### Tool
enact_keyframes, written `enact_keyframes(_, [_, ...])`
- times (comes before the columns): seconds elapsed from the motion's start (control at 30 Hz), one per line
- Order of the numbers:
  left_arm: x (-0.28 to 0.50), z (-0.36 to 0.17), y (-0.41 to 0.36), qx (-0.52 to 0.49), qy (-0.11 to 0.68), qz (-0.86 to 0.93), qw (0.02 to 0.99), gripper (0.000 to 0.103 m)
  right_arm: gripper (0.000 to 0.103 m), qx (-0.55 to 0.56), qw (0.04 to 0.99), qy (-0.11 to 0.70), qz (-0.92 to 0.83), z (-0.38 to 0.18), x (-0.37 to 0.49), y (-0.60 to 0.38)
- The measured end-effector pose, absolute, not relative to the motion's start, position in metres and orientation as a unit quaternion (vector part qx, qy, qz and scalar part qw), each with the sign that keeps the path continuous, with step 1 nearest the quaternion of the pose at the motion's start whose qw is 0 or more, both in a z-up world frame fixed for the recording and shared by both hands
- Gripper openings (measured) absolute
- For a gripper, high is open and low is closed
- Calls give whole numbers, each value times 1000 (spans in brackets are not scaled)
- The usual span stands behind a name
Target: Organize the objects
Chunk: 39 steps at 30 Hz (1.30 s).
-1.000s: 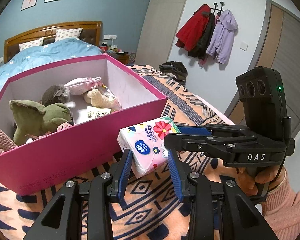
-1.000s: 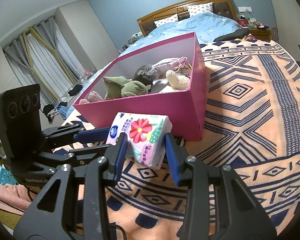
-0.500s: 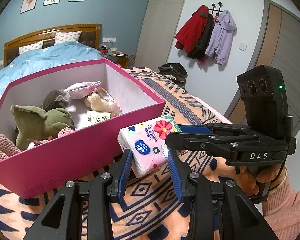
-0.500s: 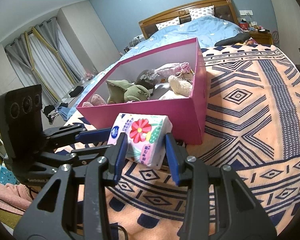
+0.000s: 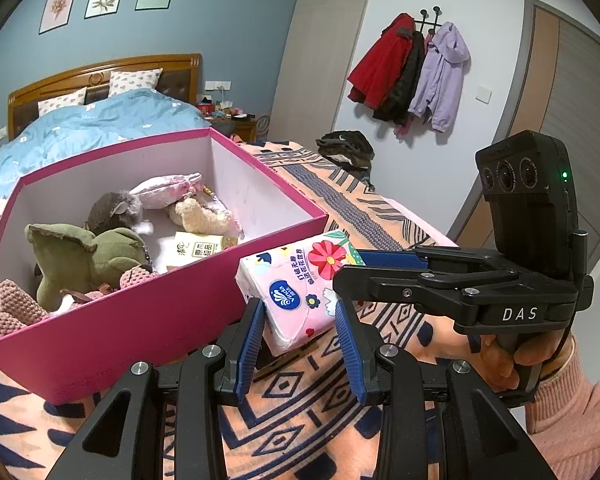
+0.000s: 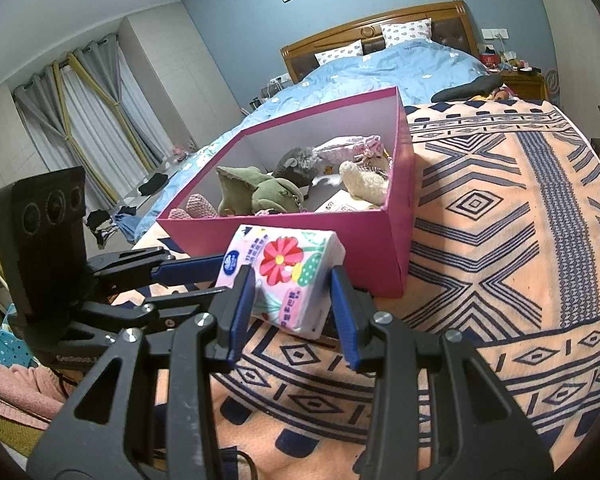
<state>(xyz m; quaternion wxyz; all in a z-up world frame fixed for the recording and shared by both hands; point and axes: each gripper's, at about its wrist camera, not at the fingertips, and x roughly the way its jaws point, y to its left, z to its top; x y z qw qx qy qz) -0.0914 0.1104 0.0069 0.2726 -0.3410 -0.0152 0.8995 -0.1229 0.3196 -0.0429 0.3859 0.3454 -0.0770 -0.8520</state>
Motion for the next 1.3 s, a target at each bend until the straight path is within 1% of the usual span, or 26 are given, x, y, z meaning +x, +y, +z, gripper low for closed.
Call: enact_keyframes(1.3, [-98,19,106,-328,-18,906,268,36,42,326,389,-65,-859,-25,-126,315])
